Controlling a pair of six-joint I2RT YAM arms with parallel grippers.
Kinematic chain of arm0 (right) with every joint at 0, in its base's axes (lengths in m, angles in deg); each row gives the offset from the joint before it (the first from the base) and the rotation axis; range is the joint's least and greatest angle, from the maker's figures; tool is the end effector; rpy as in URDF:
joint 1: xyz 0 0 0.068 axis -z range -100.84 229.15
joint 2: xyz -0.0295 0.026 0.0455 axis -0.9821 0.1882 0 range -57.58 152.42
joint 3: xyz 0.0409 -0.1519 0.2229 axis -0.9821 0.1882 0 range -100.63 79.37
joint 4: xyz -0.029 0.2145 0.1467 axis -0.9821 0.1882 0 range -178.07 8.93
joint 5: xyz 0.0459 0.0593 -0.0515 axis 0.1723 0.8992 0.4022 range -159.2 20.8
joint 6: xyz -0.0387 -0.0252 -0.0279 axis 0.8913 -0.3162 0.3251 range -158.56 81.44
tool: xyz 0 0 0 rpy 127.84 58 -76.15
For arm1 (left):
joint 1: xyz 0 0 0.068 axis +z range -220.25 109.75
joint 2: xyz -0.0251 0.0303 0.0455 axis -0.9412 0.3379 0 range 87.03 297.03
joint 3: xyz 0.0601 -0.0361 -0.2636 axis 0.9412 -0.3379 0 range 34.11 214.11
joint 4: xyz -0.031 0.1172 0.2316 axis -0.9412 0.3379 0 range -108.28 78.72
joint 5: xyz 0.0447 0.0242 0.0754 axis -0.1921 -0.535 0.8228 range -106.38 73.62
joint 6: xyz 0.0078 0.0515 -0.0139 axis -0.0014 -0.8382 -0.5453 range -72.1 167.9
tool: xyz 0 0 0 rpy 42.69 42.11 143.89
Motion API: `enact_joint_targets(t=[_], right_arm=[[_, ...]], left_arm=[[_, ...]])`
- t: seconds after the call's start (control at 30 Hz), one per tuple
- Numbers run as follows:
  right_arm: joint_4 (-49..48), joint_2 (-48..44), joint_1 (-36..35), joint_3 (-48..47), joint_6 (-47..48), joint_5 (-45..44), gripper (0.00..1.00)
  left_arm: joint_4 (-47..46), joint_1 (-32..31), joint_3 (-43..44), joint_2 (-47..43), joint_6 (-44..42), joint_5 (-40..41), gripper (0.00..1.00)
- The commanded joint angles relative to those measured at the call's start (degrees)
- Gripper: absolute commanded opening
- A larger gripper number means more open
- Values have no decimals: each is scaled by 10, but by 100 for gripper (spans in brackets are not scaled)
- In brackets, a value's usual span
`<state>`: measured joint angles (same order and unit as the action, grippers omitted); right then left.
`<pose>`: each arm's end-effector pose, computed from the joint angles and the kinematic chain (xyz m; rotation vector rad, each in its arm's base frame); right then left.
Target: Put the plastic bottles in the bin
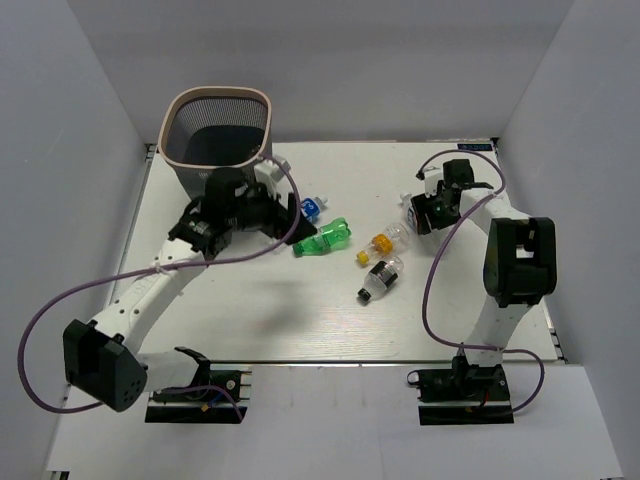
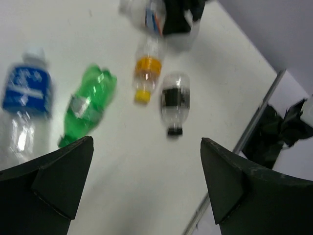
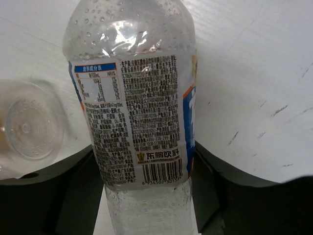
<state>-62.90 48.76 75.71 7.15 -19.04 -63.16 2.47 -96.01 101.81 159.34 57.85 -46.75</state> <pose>0.3858 0.0270 0.1850 -0.5539 2.5371 0.0361 0.2475 -0.1394 0.3602 0.6279 1.9736 -0.9234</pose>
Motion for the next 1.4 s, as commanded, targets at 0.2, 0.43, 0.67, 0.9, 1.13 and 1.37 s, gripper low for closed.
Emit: enact_joint_targets(t=[0.2, 0.43, 0.67, 0.9, 1.13, 1.37], right_arm=[[27, -73, 1, -85, 73, 87, 15], [39, -86, -37, -295, 40, 367, 12], [-323, -36, -161, -356, -177, 476, 11], [-568, 109, -260, -539, -308, 352, 11], [-609, 210, -339, -603, -302, 296, 14], [-638, 281, -379, -648, -300, 238, 29]], left_arm=[[-51, -37, -221, -86, 74, 44, 100], [-66, -54, -313, -122, 96, 51, 100], [-84, -66, -350, -122, 114, 45, 100], [-65, -78, -350, -133, 114, 51, 100], [-42, -90, -355, -145, 120, 45, 100], [-33, -100, -330, -134, 138, 45, 100]])
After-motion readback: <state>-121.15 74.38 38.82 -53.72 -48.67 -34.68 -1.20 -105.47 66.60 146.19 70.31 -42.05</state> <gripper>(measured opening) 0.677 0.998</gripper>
